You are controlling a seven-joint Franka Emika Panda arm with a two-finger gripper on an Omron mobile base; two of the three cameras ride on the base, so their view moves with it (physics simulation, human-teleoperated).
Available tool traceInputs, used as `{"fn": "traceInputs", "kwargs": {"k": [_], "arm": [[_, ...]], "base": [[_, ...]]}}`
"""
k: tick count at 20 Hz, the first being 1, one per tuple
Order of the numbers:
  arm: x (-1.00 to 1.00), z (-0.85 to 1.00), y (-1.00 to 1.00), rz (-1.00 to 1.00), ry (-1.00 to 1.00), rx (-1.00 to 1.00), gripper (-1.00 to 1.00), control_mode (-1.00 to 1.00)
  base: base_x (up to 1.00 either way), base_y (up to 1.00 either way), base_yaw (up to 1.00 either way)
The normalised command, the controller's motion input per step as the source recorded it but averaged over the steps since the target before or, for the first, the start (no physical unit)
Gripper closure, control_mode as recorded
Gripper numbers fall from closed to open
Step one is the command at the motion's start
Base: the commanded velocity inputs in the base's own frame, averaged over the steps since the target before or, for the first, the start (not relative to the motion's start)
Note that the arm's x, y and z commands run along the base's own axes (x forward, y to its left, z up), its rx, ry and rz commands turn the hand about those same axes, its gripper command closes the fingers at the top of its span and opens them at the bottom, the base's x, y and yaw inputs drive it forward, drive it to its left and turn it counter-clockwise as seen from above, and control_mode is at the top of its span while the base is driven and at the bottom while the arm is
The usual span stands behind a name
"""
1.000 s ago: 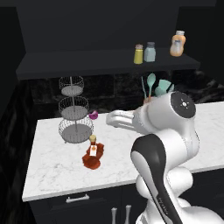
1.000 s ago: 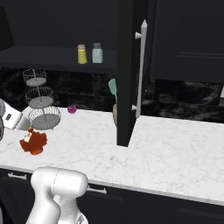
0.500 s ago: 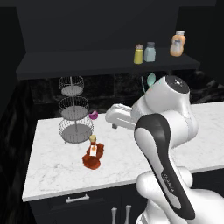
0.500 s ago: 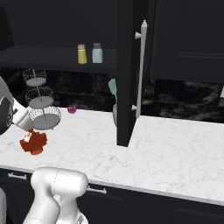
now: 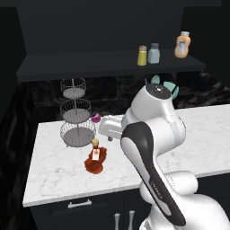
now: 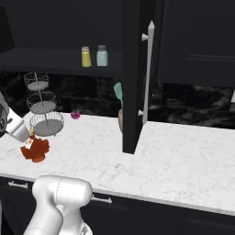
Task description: Put the shaker and condiment bottle from the counter next to their counterparts in the cabinet.
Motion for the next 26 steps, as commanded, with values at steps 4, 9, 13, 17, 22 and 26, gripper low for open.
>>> {"fn": "traceInputs", "kwargs": {"k": [4, 9, 13, 17, 22, 26], "arm": [[0.0, -0.04, 0.27, -0.05, 0.0, 0.0, -1.0, -1.0], [0.0, 0.0, 0.16, -0.05, 0.01, 0.06, -1.0, -1.0], [0.0, -0.15, 0.0, -0.06, 0.04, 0.02, -1.0, -1.0], [0.15, -0.23, 0.0, -0.06, 0.01, 0.0, -1.0, -1.0], [0.3, -0.14, 0.0, -0.05, 0.0, 0.0, -1.0, -1.0], [0.29, -0.05, 0.03, -0.03, 0.0, 0.0, -1.0, -1.0]], "base": [[0.0, 0.0, 0.0], [0.0, 0.0, 0.0], [0.0, 0.0, 0.0], [0.0, 0.0, 0.0], [0.0, 0.0, 0.0], [0.0, 0.0, 0.0]]}}
